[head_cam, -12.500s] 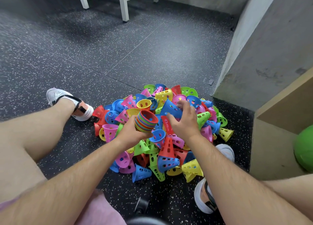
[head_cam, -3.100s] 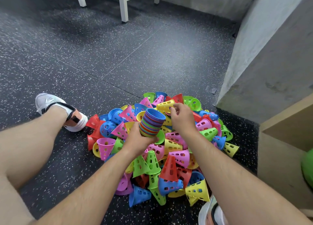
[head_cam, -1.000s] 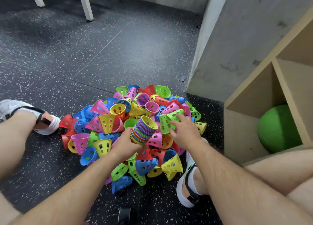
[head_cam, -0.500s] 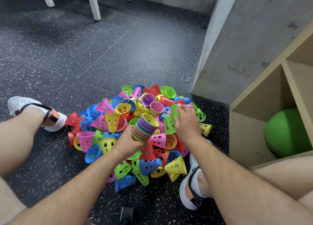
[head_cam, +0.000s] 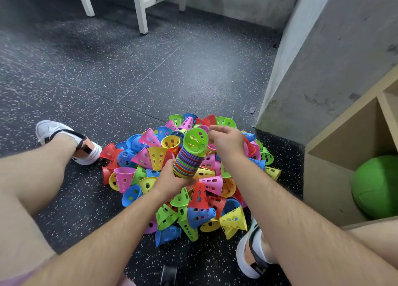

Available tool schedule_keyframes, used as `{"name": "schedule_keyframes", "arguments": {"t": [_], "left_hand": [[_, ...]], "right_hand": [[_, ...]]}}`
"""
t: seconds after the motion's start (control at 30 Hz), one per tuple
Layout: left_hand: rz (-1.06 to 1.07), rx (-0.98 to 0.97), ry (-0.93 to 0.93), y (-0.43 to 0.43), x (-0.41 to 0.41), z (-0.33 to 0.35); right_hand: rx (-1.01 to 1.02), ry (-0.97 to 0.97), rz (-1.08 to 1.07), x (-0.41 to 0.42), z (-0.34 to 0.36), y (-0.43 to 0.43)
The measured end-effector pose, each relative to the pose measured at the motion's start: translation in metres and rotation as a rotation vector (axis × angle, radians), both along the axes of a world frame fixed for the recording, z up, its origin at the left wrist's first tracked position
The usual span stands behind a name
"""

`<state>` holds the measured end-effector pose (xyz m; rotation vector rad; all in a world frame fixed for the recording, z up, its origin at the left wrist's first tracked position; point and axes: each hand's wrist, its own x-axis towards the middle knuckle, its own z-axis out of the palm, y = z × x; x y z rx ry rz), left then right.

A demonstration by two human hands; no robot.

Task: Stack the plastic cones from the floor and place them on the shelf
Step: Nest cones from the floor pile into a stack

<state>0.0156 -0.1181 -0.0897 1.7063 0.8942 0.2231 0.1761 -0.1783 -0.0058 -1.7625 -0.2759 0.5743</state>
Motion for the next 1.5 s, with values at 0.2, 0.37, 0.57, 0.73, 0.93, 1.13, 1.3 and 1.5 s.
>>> {"name": "schedule_keyframes", "arguments": {"t": [0.2,0.37,0.57,0.73,0.93,1.13,1.3,1.5], "left_hand": [[0.046,0.004,-0.011,0.003,-0.004,-0.006],[0.044,0.023,-0.016,0.005,-0.002,-0.011],[0.038,0.028,-0.010,0.008,-0.005,-0.017],[0.057,0.024,-0.006,0.012,-0.008,-0.020],[0.162,0.008,0.002,0.017,-0.005,-0.028],[0.260,-0.029,0.034,0.026,-0.019,-0.041],[0.234,-0.043,0.048,0.032,-0.030,-0.048],[0.172,-0.022,0.043,0.034,-0.029,-0.048]], "right_hand": [[-0.060,0.039,0.129,-0.004,-0.012,-0.003],[-0.266,-0.495,0.311,-0.006,-0.020,-0.015],[-0.378,-0.713,0.382,0.006,-0.039,-0.018],[-0.585,-0.766,0.604,0.026,-0.058,-0.001],[-0.706,-0.883,0.865,0.029,-0.078,0.040],[-0.659,-1.000,1.049,0.009,-0.098,0.057],[-0.694,-1.032,1.032,0.005,-0.106,0.055],[-0.656,-1.073,0.843,0.016,-0.096,0.046]]}}
